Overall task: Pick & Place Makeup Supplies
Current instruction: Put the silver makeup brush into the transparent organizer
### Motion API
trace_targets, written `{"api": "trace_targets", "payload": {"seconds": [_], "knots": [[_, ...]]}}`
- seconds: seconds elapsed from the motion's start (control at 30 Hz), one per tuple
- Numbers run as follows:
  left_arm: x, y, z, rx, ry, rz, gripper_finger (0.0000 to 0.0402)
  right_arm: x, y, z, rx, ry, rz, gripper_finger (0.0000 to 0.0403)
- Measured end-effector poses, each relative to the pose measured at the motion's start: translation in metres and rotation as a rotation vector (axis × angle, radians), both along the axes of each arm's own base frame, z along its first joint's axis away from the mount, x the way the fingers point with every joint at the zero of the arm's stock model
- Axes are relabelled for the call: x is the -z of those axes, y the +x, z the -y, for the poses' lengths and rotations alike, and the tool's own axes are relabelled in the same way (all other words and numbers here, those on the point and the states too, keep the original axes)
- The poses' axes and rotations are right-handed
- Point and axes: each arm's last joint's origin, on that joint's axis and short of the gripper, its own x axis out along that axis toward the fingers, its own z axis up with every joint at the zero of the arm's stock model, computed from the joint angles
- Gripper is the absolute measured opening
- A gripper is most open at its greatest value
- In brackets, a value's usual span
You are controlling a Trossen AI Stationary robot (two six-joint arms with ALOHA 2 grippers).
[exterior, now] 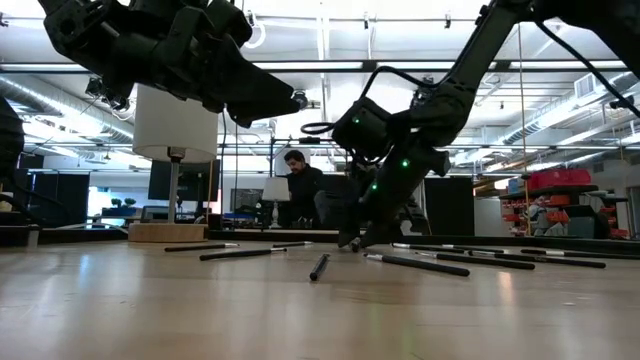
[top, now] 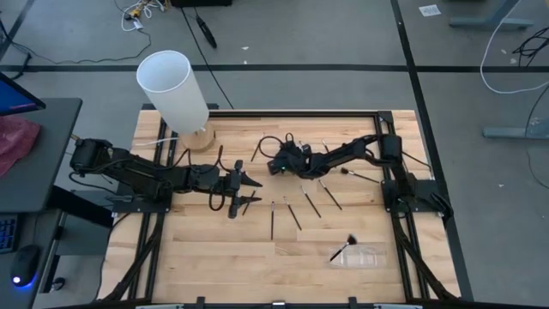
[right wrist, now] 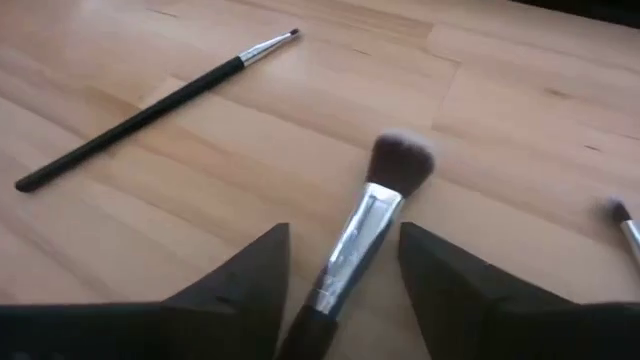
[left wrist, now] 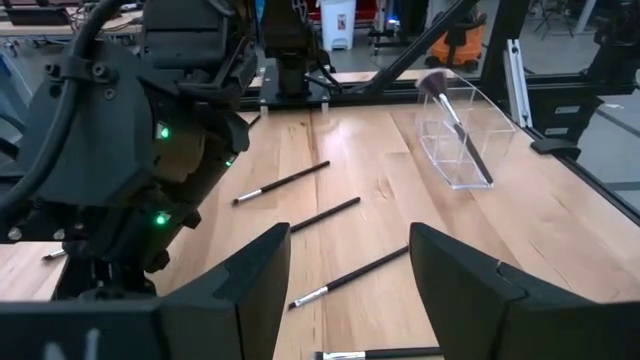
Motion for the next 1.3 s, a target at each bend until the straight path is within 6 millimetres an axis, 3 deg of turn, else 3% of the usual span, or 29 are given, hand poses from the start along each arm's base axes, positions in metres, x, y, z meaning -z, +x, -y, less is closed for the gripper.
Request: {"api": "trace_targets", "payload": {"seconds": [0.27,0.37,0.5,0.8,0.97,1.3], "knots": [[0.0,0.0,0.0,0.001,-0.001,0.0,0.0211,0.006,-0.005,-0.009,-0.038,0.024,-0.064,0.0062],[0.0,0.0,0.0,0.001,-0.001,-0.001,0.0211,0.007,-0.005,-0.013,-0.067,0.013,-0.086,0.0032],[0.003,-0.001,0.0,-0.003,-0.013,-0.029,0.0211,0.004,-0.005,-0.021,-0.103,0.003,-0.105,0.0032],[0.005,-0.001,-0.001,0.001,0.003,-0.056,0.0211,-0.049,-0.009,-0.054,-0.29,-0.005,-0.091,0.0032],[0.005,-0.001,-0.001,0.003,0.011,-0.055,0.0211,-0.069,-0.025,-0.083,-0.308,-0.092,-0.048,0.0032],[0.005,0.003,0.0,0.013,0.05,-0.005,0.0211,-0.098,-0.06,-0.139,-0.495,-0.283,0.409,0.0032]]}}
